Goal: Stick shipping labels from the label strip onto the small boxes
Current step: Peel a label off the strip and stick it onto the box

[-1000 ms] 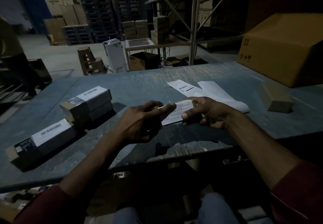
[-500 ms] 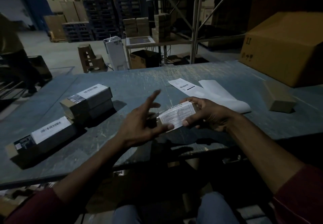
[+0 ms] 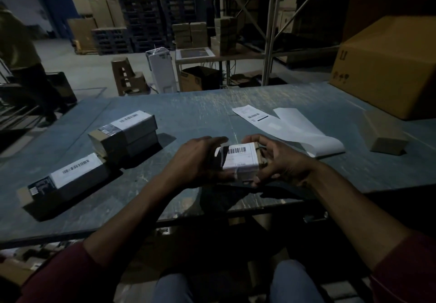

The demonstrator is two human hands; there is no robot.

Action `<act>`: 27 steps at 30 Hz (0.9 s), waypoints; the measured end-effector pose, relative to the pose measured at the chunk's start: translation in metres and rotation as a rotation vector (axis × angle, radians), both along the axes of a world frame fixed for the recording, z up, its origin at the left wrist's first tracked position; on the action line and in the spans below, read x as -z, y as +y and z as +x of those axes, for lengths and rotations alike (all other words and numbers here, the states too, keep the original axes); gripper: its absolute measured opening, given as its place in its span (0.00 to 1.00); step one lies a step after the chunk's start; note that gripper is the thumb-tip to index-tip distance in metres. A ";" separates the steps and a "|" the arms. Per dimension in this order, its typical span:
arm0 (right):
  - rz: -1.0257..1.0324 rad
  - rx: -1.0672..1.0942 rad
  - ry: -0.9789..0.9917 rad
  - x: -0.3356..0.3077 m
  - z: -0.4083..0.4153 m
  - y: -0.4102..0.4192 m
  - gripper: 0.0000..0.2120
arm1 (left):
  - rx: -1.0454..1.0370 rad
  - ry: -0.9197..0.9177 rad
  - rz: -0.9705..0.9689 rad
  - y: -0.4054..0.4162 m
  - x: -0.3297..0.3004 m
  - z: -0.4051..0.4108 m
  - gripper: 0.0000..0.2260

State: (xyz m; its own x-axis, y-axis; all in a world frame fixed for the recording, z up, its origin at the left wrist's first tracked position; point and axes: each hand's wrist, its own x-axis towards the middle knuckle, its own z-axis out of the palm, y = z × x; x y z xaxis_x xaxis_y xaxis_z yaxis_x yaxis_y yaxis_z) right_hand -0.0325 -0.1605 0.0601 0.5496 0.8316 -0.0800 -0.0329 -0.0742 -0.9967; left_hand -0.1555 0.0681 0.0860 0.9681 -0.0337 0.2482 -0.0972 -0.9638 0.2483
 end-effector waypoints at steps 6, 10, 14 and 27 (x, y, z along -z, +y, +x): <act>0.041 -0.023 -0.114 0.003 -0.002 0.006 0.43 | -0.081 0.072 0.090 0.005 0.008 -0.006 0.47; 0.058 -0.029 -0.024 -0.005 -0.011 0.016 0.33 | -0.186 -0.018 0.028 -0.006 0.011 -0.012 0.48; 0.003 0.099 -0.167 -0.008 -0.017 0.028 0.26 | -0.175 -0.035 0.008 -0.004 0.010 -0.011 0.45; -0.042 -0.010 -0.454 -0.001 -0.010 0.025 0.42 | -0.046 0.120 -0.138 0.024 0.008 -0.023 0.46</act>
State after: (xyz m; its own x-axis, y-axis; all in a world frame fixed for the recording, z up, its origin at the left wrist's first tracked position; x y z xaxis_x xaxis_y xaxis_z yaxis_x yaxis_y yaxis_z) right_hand -0.0424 -0.1351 0.0607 0.5290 0.8380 0.1339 0.4079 -0.1127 -0.9060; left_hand -0.1788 0.0922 0.0777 0.9908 0.0376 0.1301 -0.0156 -0.9225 0.3856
